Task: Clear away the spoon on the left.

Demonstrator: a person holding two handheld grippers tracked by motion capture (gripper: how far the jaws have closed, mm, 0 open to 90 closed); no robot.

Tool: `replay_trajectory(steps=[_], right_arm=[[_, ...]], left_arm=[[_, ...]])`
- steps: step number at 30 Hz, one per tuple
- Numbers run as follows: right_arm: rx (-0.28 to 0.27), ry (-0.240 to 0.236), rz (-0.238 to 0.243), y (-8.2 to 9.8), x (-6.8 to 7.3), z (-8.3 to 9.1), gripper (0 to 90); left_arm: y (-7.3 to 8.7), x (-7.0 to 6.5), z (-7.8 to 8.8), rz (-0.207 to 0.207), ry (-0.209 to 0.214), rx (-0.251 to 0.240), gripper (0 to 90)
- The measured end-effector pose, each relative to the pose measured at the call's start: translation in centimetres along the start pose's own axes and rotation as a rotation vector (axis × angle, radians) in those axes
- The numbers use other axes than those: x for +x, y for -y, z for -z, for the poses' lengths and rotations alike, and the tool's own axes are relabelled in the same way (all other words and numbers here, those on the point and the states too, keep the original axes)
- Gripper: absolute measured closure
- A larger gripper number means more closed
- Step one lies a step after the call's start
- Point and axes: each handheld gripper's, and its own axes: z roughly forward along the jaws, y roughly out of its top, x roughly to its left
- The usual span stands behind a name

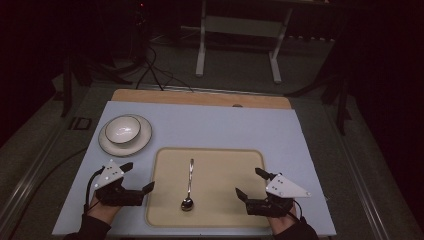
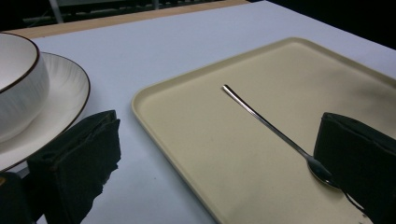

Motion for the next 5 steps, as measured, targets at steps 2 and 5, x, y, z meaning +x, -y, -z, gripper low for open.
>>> replay_trajectory(steps=[2,5], right_arm=[[0.003,-0.003,-0.006,0.05,-0.06,-0.04,13.1],[0.005,-0.006,-0.010,0.10,-0.16,-0.10,13.1]], left_arm=[[0.02,0.01,-0.08,0.000,0.001,0.002,1.2],[0.04,0.06,-0.14,0.002,0.000,0.004,1.2]])
